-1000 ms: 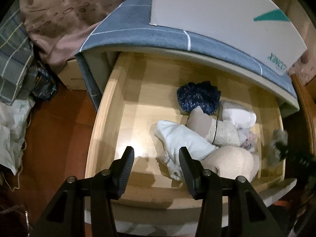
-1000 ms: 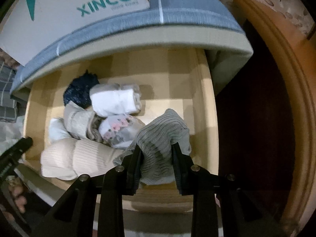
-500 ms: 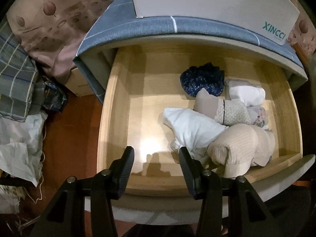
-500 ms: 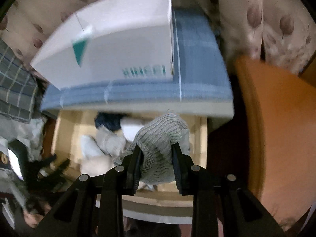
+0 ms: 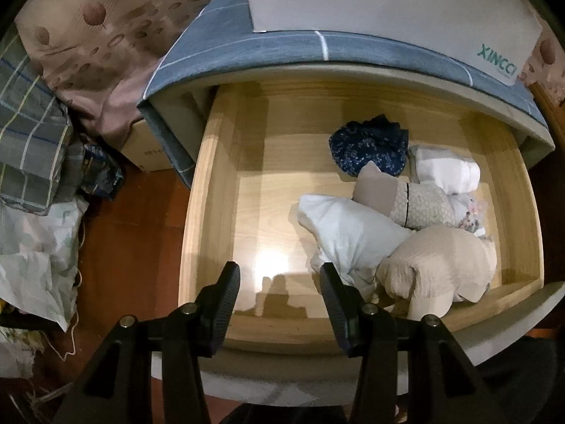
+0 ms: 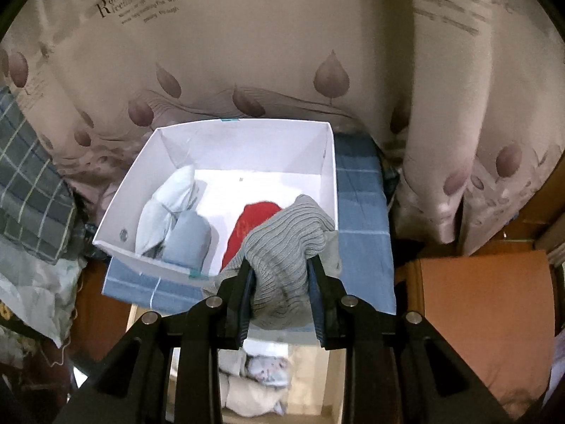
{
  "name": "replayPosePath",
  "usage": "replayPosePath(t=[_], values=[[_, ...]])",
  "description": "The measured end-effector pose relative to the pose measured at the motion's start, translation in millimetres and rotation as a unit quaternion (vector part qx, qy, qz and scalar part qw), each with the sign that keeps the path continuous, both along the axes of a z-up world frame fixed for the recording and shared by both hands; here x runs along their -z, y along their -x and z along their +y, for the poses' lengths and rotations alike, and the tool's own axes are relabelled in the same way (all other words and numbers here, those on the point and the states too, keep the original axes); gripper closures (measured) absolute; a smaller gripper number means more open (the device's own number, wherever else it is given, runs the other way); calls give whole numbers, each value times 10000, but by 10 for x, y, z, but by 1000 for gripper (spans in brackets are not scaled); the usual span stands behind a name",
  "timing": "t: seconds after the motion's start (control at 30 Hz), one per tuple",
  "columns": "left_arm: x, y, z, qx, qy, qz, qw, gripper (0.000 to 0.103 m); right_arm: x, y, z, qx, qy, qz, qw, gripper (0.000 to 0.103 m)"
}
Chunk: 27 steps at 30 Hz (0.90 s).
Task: Take underwear out of drawer
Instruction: 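Carry the grey striped garment with the right tool into the box and release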
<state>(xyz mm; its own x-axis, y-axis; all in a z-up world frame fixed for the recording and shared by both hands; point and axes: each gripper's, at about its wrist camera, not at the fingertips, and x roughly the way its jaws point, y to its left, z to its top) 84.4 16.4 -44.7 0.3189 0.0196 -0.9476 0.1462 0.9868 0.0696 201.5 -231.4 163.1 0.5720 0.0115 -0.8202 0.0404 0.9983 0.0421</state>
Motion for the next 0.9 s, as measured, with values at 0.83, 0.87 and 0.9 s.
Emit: replayPosePath(t=[0.83,0.87,0.9], values=[[-4,-28,108,-240,359,39,9991,55,641,-779,306,6,367,681,9970,55],[-3,-28,107,-242,359,39,9991,55,613,-745,311,-27,356,637,9973,55],[-3,-28,111,-250,370,43,9990,55,580,-714,319,-75,330,612,9975,55]])
